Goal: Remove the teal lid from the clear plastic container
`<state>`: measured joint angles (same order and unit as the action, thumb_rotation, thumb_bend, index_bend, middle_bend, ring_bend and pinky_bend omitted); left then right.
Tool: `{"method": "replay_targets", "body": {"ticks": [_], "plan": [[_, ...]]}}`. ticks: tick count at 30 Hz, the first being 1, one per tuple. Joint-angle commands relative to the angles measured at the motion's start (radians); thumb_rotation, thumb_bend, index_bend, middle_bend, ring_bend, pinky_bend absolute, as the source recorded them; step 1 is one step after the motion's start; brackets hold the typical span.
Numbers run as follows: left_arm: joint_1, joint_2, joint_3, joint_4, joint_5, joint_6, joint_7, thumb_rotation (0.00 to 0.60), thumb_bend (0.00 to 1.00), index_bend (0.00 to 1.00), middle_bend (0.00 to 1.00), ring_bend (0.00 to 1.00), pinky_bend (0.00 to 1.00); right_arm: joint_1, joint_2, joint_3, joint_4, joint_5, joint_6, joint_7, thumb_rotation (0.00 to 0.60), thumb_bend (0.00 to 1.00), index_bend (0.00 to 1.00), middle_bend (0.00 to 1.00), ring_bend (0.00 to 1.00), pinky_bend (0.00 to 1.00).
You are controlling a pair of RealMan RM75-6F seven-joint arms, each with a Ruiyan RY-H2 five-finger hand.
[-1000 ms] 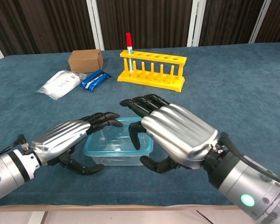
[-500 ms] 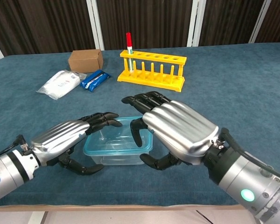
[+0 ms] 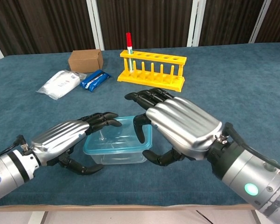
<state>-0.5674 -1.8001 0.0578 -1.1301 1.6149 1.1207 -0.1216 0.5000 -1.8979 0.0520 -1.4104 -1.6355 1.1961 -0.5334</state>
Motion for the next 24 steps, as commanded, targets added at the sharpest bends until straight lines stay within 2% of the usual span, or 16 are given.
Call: {"method": "replay_targets", "body": {"ticks": [1, 9, 24], "plan": [[0.0, -0.001, 0.001, 0.001, 0.001, 0.0, 0.002, 0.6, 0.3, 0.31, 0.32, 0.12, 0.11, 0.001, 0.005, 0.002, -0.008, 0.003, 0.001, 0.002, 0.6, 0.29, 0.55, 0.04, 0.0, 0.01], [0.0, -0.002, 0.003, 0.001, 0.003, -0.001, 0.005, 0.6, 0.3, 0.33, 0.35, 0.13, 0.11, 0.002, 0.019, 0.005, -0.025, 0.014, 0.002, -0.002, 0.6, 0.29, 0.55, 0.04, 0.0, 0.01], [0.002, -0.006, 0.008, 0.012, 0.01, 0.003, 0.007, 0.6, 0.3, 0.33, 0.36, 0.13, 0.11, 0.018, -0.012, 0.017, -0.001, 0.027, -0.003, -0.011, 0.6, 0.29, 0.54, 0.04, 0.0, 0.01]]}}
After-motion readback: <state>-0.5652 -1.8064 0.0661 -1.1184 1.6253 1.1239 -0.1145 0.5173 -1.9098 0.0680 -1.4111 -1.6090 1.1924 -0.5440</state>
